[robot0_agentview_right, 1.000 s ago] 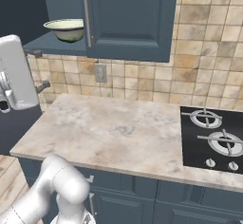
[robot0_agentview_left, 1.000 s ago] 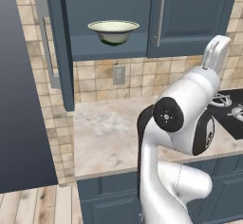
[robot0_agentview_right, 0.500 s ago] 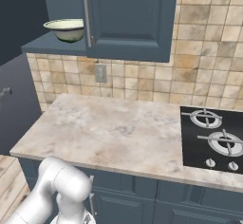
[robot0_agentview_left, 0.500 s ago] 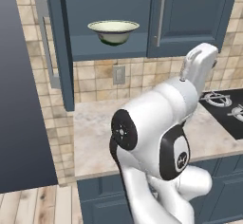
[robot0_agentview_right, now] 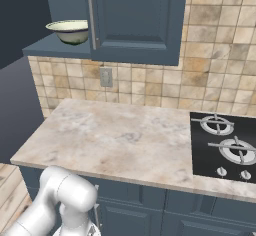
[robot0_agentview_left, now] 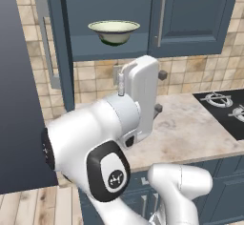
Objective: Open the cabinet. Pick the bowls from the counter and place them in the cabinet. Then close the cabinet.
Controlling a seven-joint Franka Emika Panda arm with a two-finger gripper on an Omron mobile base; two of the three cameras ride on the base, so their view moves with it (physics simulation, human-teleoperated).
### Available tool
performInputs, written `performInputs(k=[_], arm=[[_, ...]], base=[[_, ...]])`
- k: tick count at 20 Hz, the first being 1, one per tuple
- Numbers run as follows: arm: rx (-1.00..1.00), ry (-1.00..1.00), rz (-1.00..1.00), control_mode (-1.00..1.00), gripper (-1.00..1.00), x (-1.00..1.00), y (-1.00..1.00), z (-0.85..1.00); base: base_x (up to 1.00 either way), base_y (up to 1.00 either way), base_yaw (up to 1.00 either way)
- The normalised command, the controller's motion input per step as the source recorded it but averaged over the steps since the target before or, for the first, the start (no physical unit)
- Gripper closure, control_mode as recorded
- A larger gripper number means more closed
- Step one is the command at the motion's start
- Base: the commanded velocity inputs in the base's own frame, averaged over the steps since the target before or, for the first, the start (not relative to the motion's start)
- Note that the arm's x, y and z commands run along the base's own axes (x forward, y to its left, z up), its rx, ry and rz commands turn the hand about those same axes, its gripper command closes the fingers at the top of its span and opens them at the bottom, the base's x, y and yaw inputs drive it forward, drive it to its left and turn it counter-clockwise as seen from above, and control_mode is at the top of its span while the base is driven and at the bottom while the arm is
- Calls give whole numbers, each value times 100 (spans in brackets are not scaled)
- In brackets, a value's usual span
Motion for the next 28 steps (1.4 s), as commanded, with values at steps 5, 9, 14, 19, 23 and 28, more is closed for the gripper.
performInputs(k=[5, 9, 14, 19, 23, 28], arm=[[-1, 0, -12, -100, -100, 0, 94, -1], [0, 0, -6, -100, -100, 2, 100, -3], [0, 0, 0, -100, -100, 3, 72, -1], [0, 0, 0, -100, -100, 23, 19, -11], [3, 0, 0, -100, -100, 25, 10, -43], [1, -2, 0, -100, -100, 28, 18, -55]], base=[[0, 0, 0], [0, 0, 0], [0, 0, 0], [0, 0, 0], [0, 0, 0], [0, 0, 0]])
